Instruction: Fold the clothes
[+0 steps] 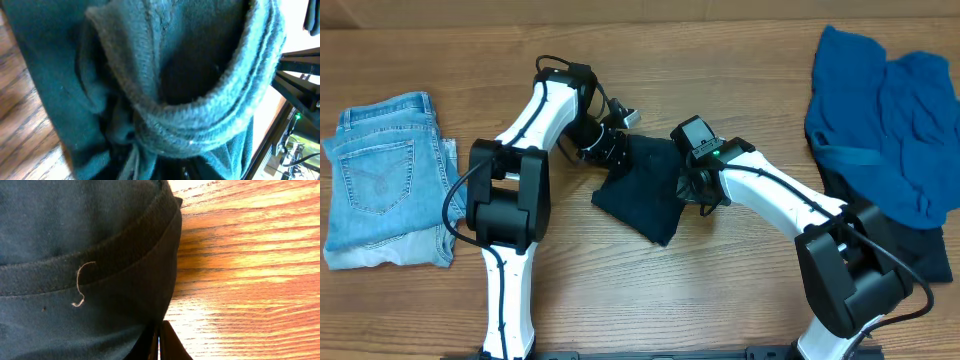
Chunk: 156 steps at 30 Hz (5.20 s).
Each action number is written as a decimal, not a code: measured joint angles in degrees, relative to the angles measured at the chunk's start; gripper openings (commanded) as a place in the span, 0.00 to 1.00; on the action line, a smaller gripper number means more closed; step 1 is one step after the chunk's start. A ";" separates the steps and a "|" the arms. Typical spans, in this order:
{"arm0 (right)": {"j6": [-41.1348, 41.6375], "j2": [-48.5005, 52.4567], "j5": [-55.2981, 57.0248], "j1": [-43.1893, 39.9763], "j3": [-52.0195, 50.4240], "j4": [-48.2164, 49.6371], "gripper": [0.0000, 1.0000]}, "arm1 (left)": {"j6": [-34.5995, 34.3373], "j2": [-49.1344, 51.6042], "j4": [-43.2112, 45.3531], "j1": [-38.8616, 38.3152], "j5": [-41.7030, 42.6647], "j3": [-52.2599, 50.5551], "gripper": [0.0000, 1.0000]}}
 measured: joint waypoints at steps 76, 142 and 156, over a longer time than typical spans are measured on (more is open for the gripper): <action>0.02 0.00 0.44 0.00 0.00 -0.04 0.05 | 4.13 0.00 -2.38 1.55 10.01 -1.88 0.48; -18.34 16.72 -13.00 -0.11 20.79 11.58 0.19 | -12.57 -0.76 -0.42 1.62 -12.98 -1.81 0.37; -14.23 16.81 -3.96 -5.46 21.84 6.56 0.30 | -13.03 -1.01 -0.48 1.62 -12.66 -1.79 0.50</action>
